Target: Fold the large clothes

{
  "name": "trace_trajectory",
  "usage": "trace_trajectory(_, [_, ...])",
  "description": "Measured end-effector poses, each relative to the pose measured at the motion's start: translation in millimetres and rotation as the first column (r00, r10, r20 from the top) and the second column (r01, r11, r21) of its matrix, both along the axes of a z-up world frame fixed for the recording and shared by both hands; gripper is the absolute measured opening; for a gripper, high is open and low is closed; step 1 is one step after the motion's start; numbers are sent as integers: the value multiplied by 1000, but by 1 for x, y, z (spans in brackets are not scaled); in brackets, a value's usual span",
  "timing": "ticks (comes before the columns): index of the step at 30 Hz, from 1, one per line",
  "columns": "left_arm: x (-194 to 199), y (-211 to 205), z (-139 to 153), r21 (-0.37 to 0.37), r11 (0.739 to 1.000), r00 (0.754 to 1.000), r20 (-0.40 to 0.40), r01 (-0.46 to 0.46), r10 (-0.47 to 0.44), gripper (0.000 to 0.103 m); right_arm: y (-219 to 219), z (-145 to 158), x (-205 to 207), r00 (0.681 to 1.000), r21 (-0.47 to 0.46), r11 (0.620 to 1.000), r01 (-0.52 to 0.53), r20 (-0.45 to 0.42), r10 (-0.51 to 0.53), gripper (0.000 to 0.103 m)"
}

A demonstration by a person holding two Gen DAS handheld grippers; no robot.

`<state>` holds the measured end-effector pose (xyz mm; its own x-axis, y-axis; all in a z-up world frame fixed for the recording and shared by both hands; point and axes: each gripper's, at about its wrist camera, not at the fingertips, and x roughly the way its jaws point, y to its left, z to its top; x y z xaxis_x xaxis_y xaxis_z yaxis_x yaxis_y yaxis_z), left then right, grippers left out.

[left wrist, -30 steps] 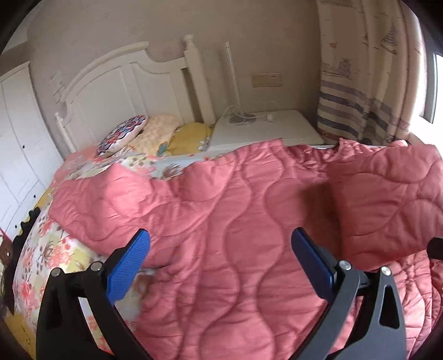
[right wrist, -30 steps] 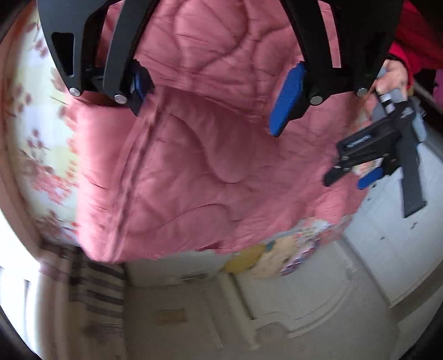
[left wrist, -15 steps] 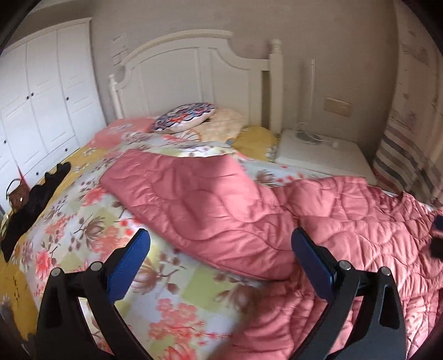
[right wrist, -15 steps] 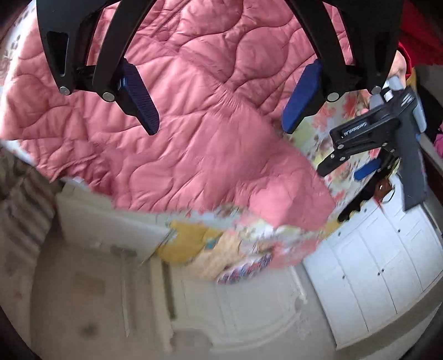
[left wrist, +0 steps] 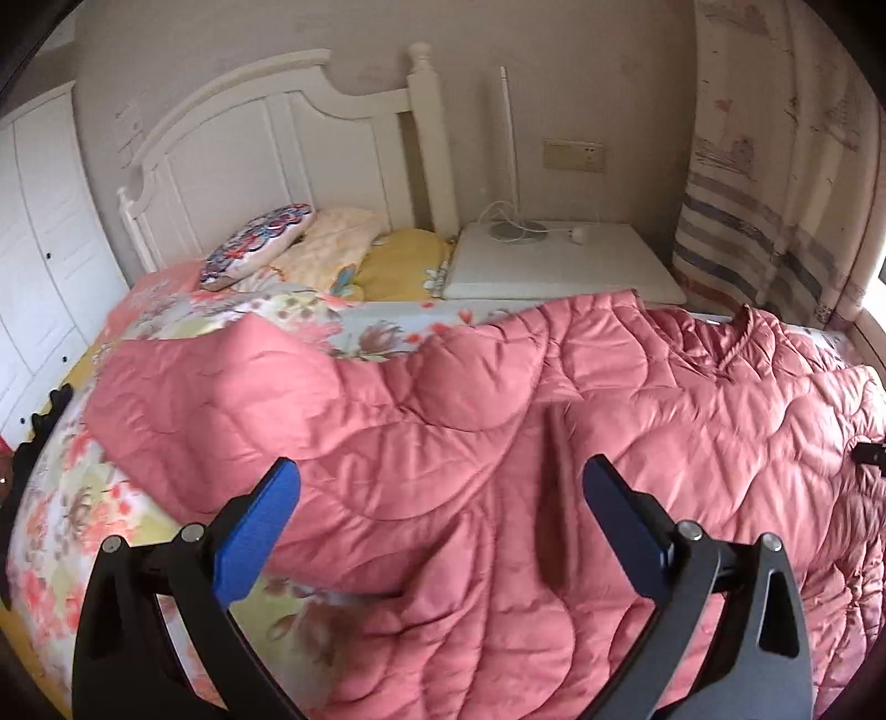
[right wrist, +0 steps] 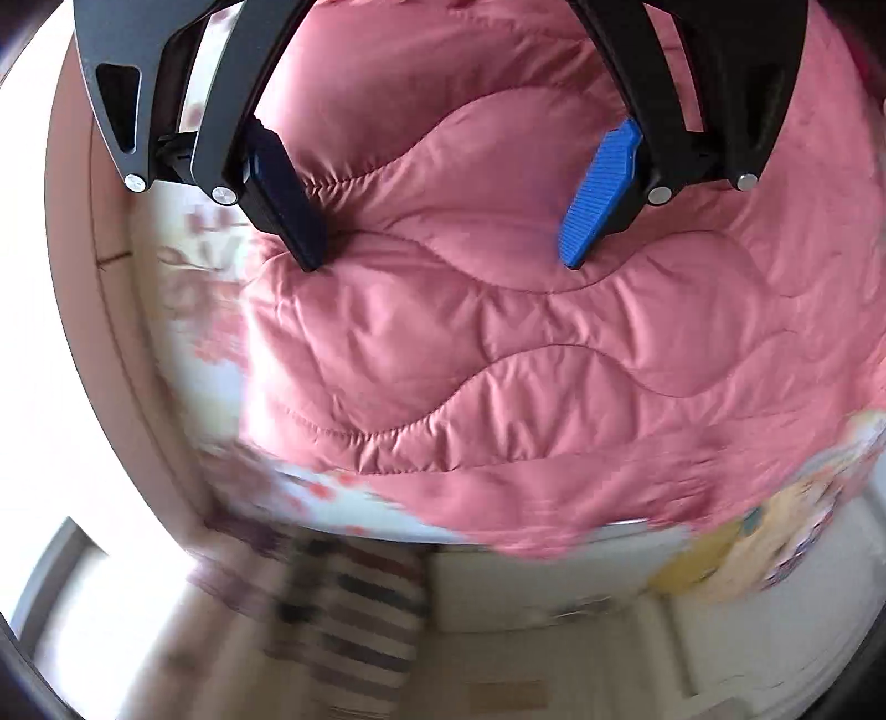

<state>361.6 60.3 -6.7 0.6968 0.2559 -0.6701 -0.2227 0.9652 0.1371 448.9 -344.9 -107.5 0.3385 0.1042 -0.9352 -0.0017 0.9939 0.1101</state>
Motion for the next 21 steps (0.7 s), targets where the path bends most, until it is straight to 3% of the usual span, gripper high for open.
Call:
trace_trajectory(4, [18,-5,-33,27,1000,997,-80,3,-1,101,-3,3,-4,1000,-14,1000,-14,19,14,87])
trace_trajectory(8, [25,7,-47,4,1000,992,-119,-31,31,101,23,38,-25,987,-126,991,-46,147,64,88])
trace_trajectory(9, [25,10,-46,-6,999,993,-113,-38,37,101,20,34,-22,983,-133,989,-60,164,82,88])
trace_trajectory(10, [25,12,-45,-8,999,993,-111,-44,43,101,21,29,-20,985,-158,986,-59,152,83,88])
trace_trajectory(12, [23,19,-41,-19,998,993,-104,-56,54,101,18,-4,-7,996,-154,985,-79,30,85,88])
trace_trajectory(14, [16,27,-34,-43,997,994,-86,-64,60,101,10,-13,-6,998,-101,993,-55,34,59,91])
trace_trajectory(17, [-3,46,-18,-55,995,996,-30,-86,84,101,15,12,-14,995,-131,991,-29,92,41,91])
trace_trajectory(21, [-31,89,-6,-103,987,992,4,-124,126,101,60,55,-32,958,-211,969,-127,229,175,92])
